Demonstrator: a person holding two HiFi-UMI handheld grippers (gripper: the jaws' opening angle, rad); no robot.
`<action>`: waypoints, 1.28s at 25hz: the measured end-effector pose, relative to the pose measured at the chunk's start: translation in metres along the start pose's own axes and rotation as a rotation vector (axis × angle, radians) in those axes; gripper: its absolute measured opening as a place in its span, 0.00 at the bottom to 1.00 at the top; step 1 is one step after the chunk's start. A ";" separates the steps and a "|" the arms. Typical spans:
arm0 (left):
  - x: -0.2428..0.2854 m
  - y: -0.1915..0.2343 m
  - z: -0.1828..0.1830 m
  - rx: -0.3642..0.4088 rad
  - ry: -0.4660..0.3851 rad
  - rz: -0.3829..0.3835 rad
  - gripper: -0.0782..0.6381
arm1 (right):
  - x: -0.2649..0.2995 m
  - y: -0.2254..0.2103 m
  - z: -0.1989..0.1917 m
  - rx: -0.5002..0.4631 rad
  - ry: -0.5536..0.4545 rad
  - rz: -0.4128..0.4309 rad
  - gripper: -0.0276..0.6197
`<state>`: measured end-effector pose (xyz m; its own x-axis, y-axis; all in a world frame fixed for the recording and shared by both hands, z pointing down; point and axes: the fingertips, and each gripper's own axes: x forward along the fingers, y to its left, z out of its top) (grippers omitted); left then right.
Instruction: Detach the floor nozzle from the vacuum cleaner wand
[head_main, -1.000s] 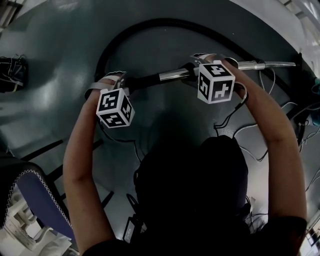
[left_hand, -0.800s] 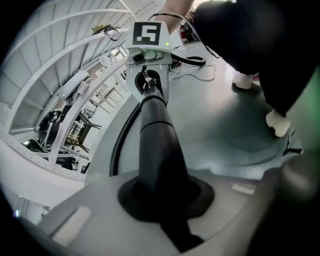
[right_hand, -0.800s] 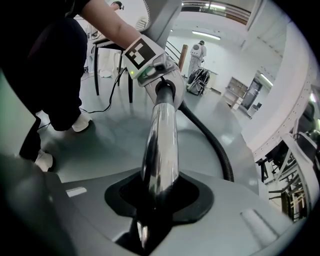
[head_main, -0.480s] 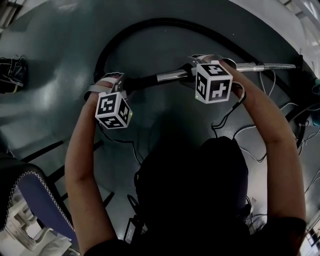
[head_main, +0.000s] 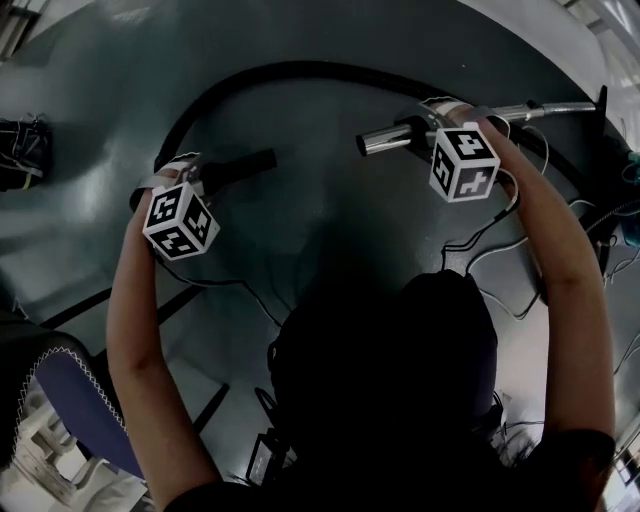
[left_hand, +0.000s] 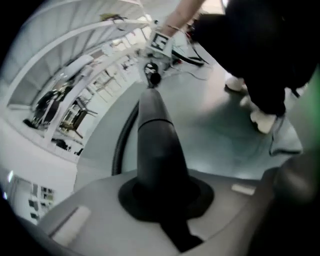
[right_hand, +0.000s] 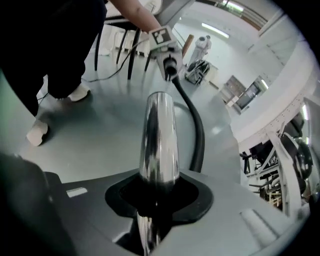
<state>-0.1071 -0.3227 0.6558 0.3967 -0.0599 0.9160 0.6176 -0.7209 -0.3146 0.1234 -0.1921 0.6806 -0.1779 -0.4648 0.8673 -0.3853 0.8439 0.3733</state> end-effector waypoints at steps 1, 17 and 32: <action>-0.002 0.004 0.004 -0.040 -0.022 0.032 0.15 | -0.002 0.002 -0.016 -0.009 0.041 0.013 0.22; 0.051 -0.017 0.046 0.022 0.032 0.163 0.17 | 0.027 0.016 0.030 0.039 0.024 0.087 0.22; 0.076 -0.033 0.036 0.097 0.038 0.162 0.18 | 0.053 0.025 0.033 0.038 0.057 0.168 0.23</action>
<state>-0.0725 -0.2783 0.7271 0.4712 -0.1976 0.8596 0.6110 -0.6298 -0.4796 0.0745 -0.2045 0.7254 -0.1920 -0.3013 0.9340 -0.3888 0.8972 0.2095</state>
